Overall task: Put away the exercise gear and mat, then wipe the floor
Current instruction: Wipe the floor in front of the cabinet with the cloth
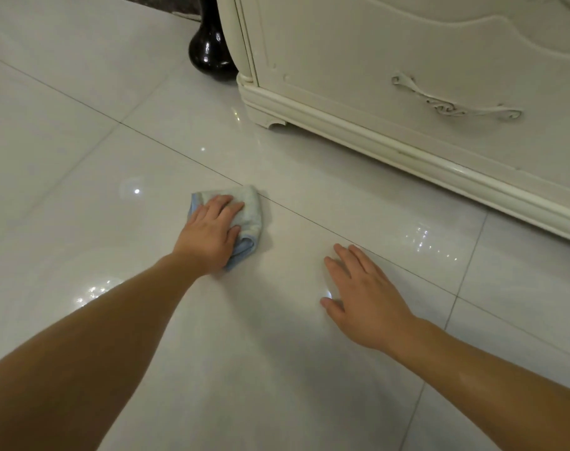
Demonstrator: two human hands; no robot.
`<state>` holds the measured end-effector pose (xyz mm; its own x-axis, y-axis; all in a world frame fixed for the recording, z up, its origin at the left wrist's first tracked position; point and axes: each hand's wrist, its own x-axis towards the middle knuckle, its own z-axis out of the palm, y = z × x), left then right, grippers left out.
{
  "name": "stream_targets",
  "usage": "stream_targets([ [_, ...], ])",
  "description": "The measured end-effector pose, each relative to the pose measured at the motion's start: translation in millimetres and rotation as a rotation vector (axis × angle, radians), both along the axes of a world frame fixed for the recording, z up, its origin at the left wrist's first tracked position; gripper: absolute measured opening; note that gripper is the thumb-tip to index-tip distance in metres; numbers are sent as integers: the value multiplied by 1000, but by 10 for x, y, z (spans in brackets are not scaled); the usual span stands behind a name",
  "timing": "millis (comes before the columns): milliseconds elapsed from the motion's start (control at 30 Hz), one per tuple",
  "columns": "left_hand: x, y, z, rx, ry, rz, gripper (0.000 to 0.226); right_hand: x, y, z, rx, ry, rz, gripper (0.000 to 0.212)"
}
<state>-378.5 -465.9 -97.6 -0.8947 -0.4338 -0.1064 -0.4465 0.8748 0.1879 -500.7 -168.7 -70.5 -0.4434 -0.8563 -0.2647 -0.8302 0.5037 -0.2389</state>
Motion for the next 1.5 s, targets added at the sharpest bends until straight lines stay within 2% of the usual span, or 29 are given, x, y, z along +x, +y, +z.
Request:
stream_targets([
  [167, 207, -88, -4, 13, -8, 204, 56, 54, 47, -46, 7, -7, 12, 66],
  [433, 270, 233, 11, 21, -71, 363, 55, 29, 309, -15, -24, -38, 28, 67],
  [767, 417, 1354, 10, 79, -105, 97, 66, -13, 793, 28, 4, -76, -46, 67],
  [1233, 201, 2751, -44, 33, -79, -367, 56, -21, 1739, 28, -8, -101, -233, 62],
  [1500, 132, 2985, -45, 17, -41, -452, 56, 41, 1902, -48, -3, -64, -252, 57],
])
